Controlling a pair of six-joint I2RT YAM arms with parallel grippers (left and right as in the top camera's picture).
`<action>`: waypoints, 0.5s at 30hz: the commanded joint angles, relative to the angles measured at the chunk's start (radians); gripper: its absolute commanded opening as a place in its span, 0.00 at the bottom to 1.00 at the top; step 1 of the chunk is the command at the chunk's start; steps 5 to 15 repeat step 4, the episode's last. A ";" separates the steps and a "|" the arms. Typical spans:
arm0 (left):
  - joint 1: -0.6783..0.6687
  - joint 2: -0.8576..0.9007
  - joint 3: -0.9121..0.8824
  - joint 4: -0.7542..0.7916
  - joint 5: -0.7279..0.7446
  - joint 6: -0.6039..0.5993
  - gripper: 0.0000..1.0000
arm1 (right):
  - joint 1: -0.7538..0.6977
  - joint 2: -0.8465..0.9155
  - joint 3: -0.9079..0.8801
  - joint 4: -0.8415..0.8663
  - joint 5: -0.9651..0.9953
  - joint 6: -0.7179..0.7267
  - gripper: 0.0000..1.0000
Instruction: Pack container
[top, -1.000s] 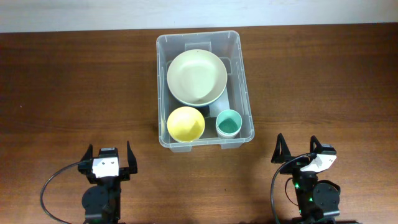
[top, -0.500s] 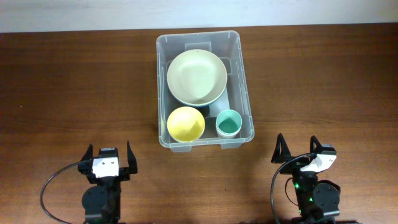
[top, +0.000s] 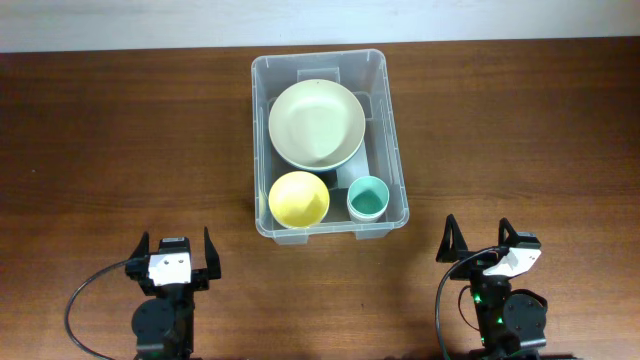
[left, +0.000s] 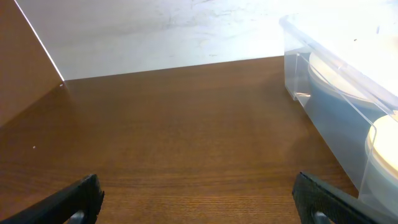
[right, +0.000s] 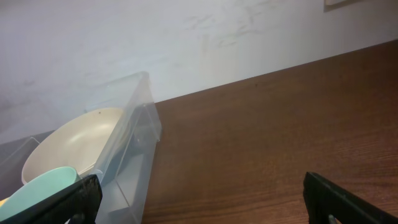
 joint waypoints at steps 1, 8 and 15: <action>-0.001 -0.009 -0.008 0.002 0.011 0.016 0.99 | 0.008 -0.011 -0.006 -0.006 -0.002 -0.010 0.99; -0.001 -0.009 -0.008 0.002 0.011 0.016 0.99 | 0.008 -0.011 -0.006 -0.006 -0.002 -0.010 0.99; -0.001 -0.009 -0.008 0.002 0.011 0.016 0.99 | 0.008 -0.011 -0.006 -0.006 -0.002 -0.010 0.99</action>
